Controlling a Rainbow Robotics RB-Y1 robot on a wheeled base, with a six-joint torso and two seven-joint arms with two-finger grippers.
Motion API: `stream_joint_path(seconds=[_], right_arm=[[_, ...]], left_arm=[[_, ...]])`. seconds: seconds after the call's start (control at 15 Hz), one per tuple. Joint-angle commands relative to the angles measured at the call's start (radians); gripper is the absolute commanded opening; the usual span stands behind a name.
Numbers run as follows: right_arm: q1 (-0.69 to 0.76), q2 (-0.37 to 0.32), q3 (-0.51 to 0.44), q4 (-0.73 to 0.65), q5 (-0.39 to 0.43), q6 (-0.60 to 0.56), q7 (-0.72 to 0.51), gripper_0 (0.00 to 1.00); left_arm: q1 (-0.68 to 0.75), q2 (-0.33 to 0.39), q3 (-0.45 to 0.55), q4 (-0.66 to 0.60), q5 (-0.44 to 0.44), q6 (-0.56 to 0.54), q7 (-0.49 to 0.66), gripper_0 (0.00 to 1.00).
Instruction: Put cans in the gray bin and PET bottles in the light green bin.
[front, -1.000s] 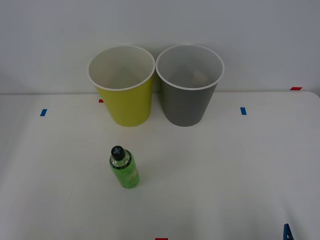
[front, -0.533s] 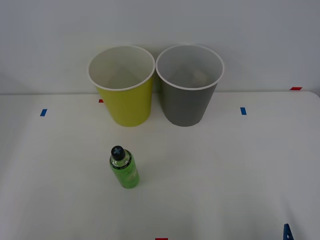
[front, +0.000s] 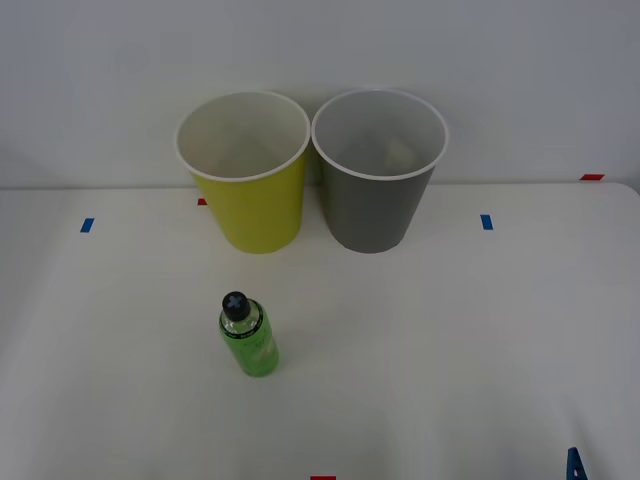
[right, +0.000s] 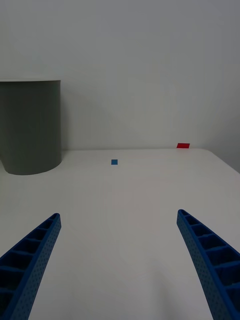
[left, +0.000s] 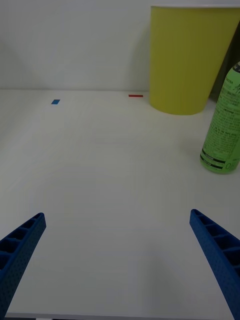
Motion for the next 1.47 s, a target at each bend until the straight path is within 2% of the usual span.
stream_joint_path(seconds=[0.07,1.13,1.2,1.47], right_arm=[[0.000,0.000,0.000,0.000,0.000,0.000,0.000,0.78],[0.000,0.000,0.000,0.000,0.000,0.000,0.000,0.78],[0.000,0.000,0.000,0.000,0.000,0.000,0.000,0.79],[0.000,0.000,0.000,0.000,0.000,0.000,0.000,0.79]], left_arm=[[0.000,0.000,0.000,0.000,0.000,0.000,0.000,1.00],[0.000,0.000,0.000,0.000,0.000,0.000,0.000,1.00],[-0.032,0.002,-0.012,0.049,-0.003,0.025,-0.002,1.00],[-0.057,0.061,-0.009,0.066,0.054,-0.017,-0.006,1.00]])
